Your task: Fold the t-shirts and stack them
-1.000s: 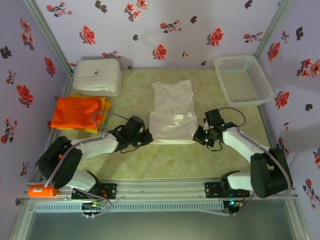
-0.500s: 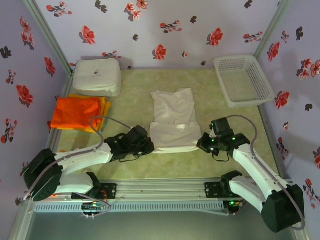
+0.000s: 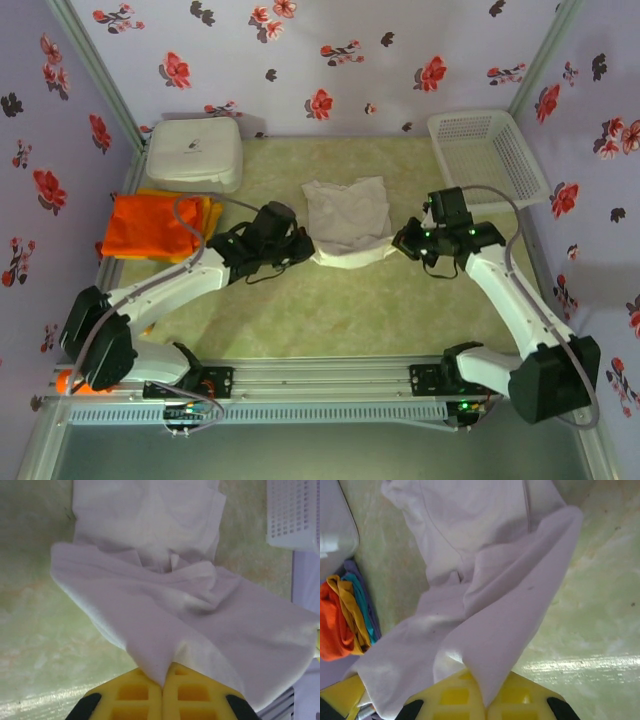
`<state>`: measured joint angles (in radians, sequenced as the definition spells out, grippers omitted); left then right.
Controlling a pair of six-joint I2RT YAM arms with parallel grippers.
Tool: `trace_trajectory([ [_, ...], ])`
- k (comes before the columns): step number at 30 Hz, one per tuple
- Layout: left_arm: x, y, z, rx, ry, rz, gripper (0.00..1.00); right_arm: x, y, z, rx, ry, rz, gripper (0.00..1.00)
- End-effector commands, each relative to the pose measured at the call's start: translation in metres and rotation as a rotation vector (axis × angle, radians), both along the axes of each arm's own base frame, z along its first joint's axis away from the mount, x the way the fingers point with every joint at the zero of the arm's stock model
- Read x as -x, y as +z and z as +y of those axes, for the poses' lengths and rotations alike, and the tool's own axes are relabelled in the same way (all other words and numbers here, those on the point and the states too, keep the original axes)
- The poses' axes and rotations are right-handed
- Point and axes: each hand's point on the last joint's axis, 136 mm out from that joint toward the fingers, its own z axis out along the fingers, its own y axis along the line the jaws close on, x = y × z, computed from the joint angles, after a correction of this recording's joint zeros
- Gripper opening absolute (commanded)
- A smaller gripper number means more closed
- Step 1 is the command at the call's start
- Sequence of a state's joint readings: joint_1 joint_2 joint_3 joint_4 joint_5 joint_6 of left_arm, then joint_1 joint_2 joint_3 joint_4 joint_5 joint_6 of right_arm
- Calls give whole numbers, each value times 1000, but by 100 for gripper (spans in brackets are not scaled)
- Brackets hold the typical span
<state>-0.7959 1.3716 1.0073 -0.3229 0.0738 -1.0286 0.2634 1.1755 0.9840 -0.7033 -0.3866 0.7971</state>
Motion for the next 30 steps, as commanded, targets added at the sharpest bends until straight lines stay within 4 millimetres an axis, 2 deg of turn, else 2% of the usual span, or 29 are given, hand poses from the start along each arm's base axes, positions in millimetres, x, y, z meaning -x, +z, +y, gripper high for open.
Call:
trace_trajectory([
  [1,-16,10,1,8,-25,-10,0,-22,18,1,-50,-11,-41,0],
  [6,-39,16,-1,34,-30,-21,0,-45,15,-1,-81,-17,-32,0],
  [15,-80,27,6,32,-23,-35,0,-87,24,1,-123,-10,-36,0],
  [22,-112,22,3,56,-27,-26,0,-117,22,-2,-133,-26,-34,0],
  [30,-141,6,3,54,-30,-3,0,-143,7,-3,-157,-39,-12,0],
])
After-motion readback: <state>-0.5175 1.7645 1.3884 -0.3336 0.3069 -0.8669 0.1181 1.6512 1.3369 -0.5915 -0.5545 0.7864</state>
